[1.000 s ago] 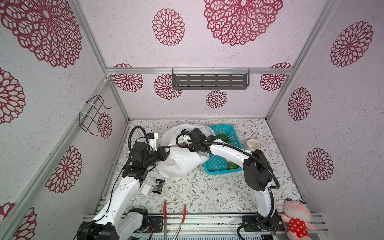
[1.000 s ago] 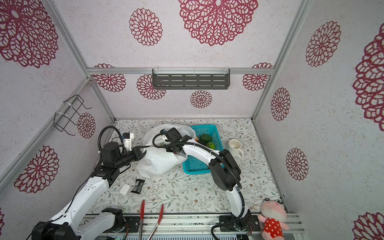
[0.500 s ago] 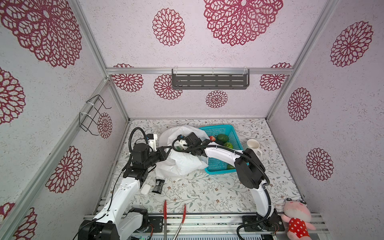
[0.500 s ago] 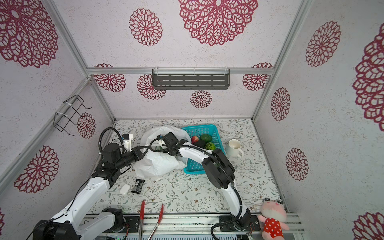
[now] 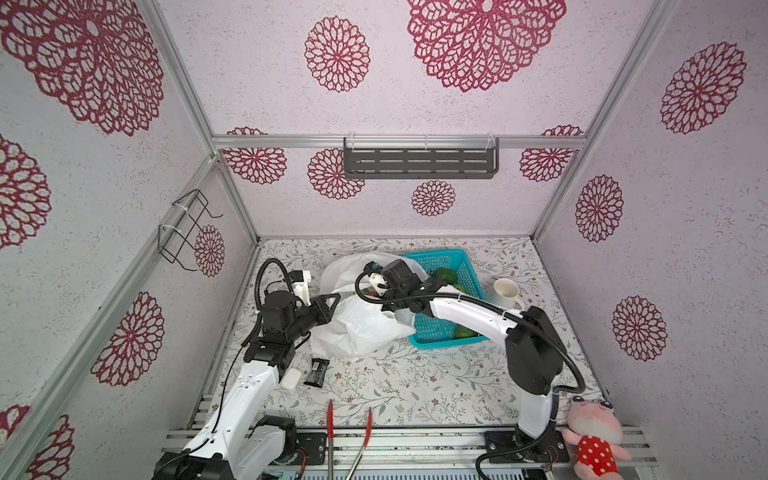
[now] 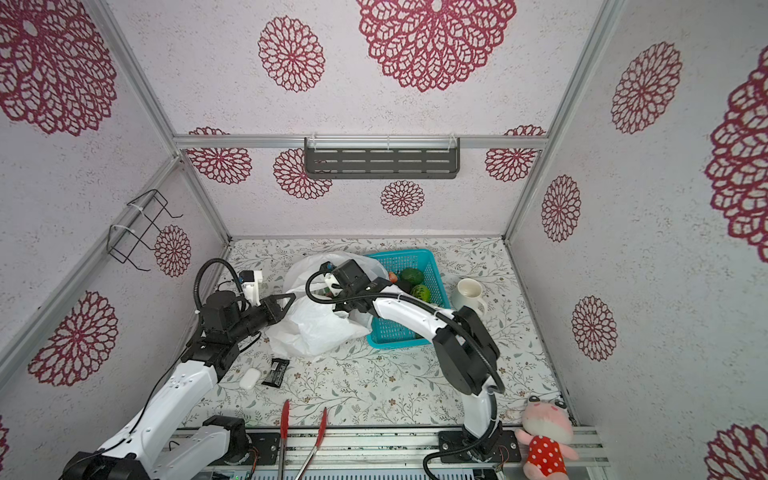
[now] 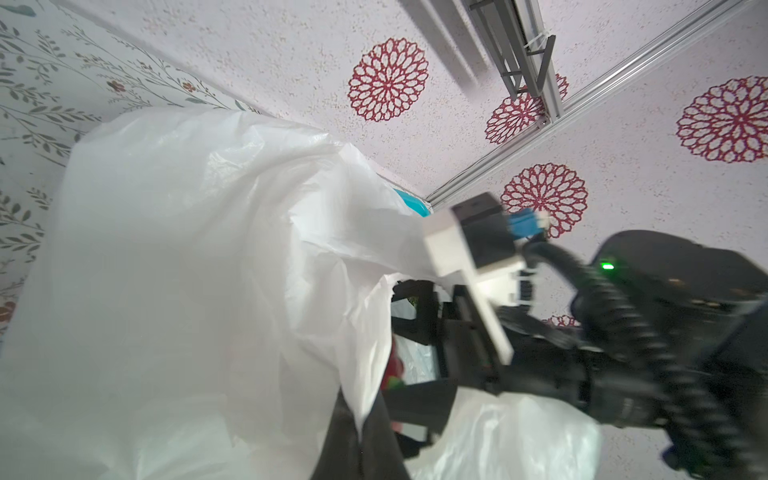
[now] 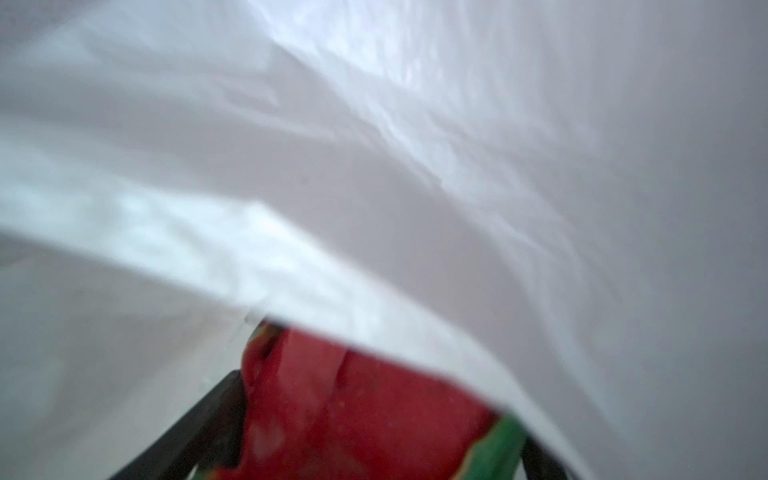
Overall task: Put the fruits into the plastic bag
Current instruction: 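Push the red dragon fruit deep into the white bag with the right gripper, then open the right gripper and withdraw it from the bag to the basket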
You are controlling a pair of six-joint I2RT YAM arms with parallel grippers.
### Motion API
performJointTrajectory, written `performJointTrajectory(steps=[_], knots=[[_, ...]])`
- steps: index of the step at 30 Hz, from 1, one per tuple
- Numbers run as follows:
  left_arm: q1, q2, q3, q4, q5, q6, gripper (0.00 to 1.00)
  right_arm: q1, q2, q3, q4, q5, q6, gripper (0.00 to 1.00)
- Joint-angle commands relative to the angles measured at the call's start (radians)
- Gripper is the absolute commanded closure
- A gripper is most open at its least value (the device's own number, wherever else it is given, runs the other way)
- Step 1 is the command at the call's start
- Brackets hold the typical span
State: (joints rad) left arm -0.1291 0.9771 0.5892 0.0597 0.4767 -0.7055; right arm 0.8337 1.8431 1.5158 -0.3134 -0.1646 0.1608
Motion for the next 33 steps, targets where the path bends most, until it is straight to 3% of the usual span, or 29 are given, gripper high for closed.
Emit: performJointTrajectory(steps=[1,10,18,25,33], knots=[[-0.003,-0.029,-0.001,-0.037,-0.027,0.035,1.0,-0.006,-0.145,-0.037,0.059,0.057,-0.018,0.17],[-0.009,-0.054,-0.004,-0.06,-0.05,0.046,1.0,-0.018,-0.386,-0.243,0.065,0.348,-0.009,0.15],[-0.018,-0.041,0.0,-0.056,-0.05,0.053,1.0,-0.09,-0.436,-0.309,0.091,0.159,0.013,0.14],[-0.033,-0.041,-0.002,-0.055,-0.053,0.05,1.0,-0.077,-0.302,-0.192,0.145,0.029,0.039,0.23],[-0.05,-0.022,-0.002,-0.041,-0.049,0.049,1.0,-0.053,-0.094,-0.051,0.247,-0.024,0.118,0.21]])
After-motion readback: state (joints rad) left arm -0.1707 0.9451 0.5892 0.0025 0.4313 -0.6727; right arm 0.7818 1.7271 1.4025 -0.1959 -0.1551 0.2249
